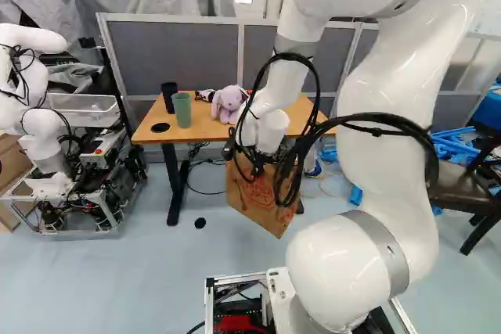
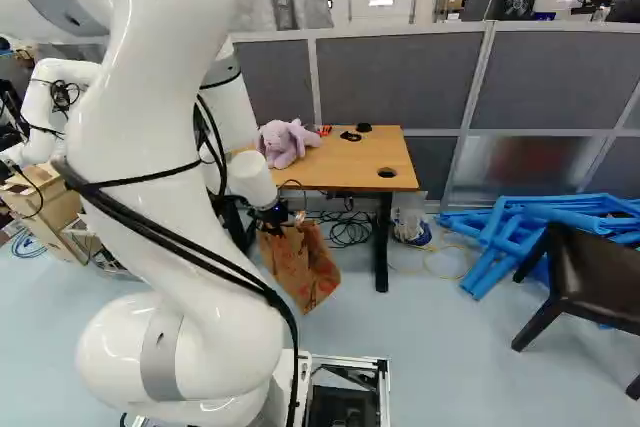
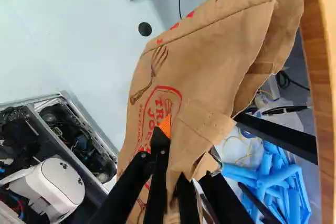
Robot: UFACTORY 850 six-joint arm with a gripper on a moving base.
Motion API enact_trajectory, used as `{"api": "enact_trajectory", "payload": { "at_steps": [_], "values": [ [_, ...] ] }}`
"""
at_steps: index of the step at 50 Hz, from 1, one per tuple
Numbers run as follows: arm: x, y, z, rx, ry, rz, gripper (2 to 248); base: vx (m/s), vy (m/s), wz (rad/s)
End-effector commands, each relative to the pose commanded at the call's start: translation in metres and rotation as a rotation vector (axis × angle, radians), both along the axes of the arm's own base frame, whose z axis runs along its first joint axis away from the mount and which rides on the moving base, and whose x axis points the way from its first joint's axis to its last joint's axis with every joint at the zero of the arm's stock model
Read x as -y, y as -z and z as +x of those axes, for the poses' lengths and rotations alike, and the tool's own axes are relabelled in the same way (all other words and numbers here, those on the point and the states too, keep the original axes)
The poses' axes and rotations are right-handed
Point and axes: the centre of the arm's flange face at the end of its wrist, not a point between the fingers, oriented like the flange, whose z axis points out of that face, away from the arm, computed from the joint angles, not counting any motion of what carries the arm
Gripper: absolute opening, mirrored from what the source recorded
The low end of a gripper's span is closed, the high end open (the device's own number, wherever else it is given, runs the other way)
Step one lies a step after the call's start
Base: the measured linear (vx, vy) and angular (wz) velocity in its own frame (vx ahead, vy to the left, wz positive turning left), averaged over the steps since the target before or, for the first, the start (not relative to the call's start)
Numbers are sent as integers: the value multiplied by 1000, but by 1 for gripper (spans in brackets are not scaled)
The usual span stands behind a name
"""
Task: Pick up the bag on the ground and place it on the table
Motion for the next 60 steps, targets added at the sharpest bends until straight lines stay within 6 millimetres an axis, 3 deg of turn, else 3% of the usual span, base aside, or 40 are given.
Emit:
{"api": "enact_trajectory", "payload": {
  "at_steps": [60],
  "values": [
    [17,-72,-23,-114,33,14,21,0,0,0]
  ]
}}
